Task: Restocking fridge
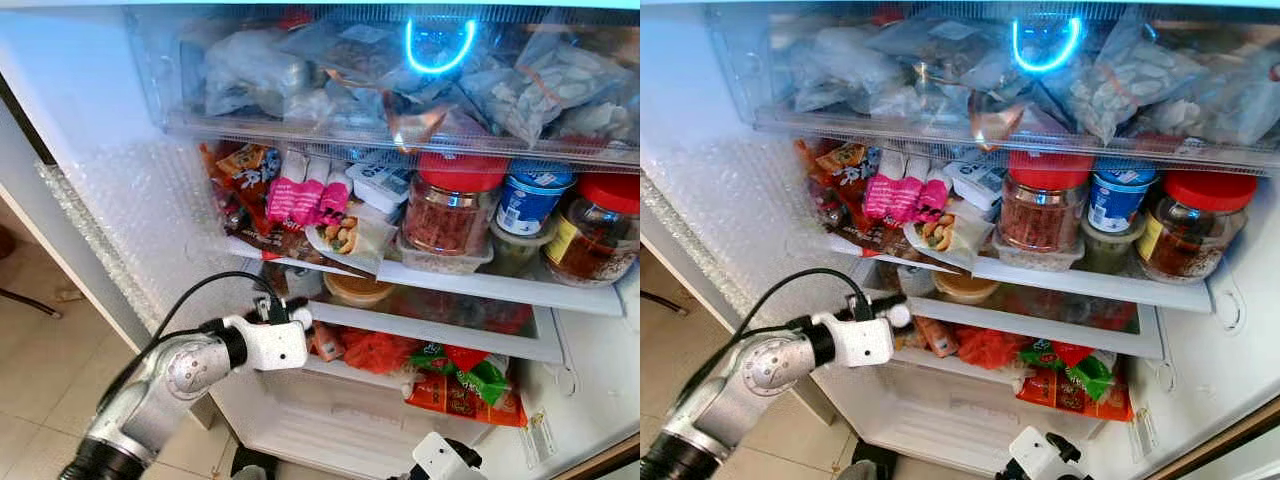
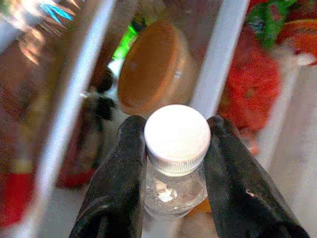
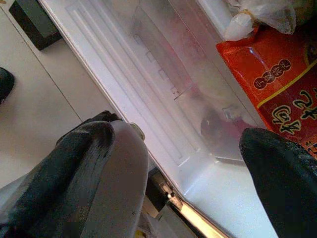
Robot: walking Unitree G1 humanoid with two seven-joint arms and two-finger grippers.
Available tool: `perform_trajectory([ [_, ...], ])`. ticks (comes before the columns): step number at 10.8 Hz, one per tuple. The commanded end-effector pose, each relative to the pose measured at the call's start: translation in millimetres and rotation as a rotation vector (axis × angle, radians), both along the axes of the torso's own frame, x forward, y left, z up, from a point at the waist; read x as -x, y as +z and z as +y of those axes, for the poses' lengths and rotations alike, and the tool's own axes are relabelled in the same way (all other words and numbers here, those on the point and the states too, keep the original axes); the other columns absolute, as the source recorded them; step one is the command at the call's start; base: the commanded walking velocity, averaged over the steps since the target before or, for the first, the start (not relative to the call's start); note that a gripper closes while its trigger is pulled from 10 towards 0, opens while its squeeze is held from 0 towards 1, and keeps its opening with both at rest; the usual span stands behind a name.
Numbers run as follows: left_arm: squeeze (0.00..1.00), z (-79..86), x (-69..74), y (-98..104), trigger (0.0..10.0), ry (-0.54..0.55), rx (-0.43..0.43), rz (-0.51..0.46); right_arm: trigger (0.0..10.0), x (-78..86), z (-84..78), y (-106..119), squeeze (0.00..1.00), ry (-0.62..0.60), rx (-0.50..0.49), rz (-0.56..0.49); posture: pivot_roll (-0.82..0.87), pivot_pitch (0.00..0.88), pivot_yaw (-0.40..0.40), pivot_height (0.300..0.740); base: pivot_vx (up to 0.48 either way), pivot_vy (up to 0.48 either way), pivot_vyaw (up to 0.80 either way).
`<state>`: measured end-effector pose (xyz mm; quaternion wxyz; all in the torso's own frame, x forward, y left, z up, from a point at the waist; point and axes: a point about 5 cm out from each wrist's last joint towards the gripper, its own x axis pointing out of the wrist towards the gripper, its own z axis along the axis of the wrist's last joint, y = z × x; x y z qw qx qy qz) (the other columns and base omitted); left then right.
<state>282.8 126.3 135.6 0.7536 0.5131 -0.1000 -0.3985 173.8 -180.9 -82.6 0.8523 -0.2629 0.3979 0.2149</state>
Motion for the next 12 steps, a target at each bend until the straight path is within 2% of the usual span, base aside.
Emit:
perform_trajectory([
  [1,0.00,4.4,-3.9,-0.1,10.0,-0.001,-0.049,-0.062,10.0,74.7,-0.2,-30.3,0.00,0.019,0.036,0.327,-0.06,0.095,0.095,0.618,0.000,0.000,0.00],
  [2,0.00,10.0,-6.5,-6.0,10.0,0.026,-0.047,-0.085,10.0,74.5,0.2,-30.3,0.00,0.018,0.034,0.326,-0.07,0.094,0.099,0.618,0.000,0.000,0.00],
  [4,0.00,22.2,-14.9,-23.4,10.0,0.194,0.163,-0.146,10.0,73.4,0.5,-30.0,0.00,0.012,0.035,0.318,-0.07,0.092,0.098,0.618,0.000,0.000,0.00],
  [5,0.00,22.2,-15.1,-32.7,10.0,0.245,0.224,-0.135,10.0,73.0,0.5,-29.9,0.00,0.010,0.035,0.313,-0.07,0.091,0.098,0.618,0.000,0.000,0.00],
  [7,0.00,22.6,-15.6,-46.8,10.0,0.291,0.271,-0.113,10.0,72.4,0.1,-29.7,0.00,-0.001,0.040,0.300,-0.07,0.094,0.100,0.618,0.000,0.000,0.00],
  [8,0.00,26.0,-17.8,-54.6,10.0,0.347,0.311,-0.069,10.0,72.3,0.0,-29.8,0.00,-0.002,0.047,0.296,-0.08,0.097,0.100,0.618,0.000,0.000,0.00],
  [10,0.00,20.6,-19.4,-69.2,10.0,0.300,0.213,-0.080,10.0,72.5,-0.6,-29.7,0.00,-0.011,0.051,0.288,-0.08,0.097,0.099,0.618,0.000,0.000,0.00],
  [12,0.00,19.3,-26.6,-72.1,10.0,0.265,0.105,-0.131,10.0,72.8,-1.0,-29.7,0.00,-0.019,0.054,0.281,-0.08,0.099,0.101,0.618,0.000,0.000,0.00],
])
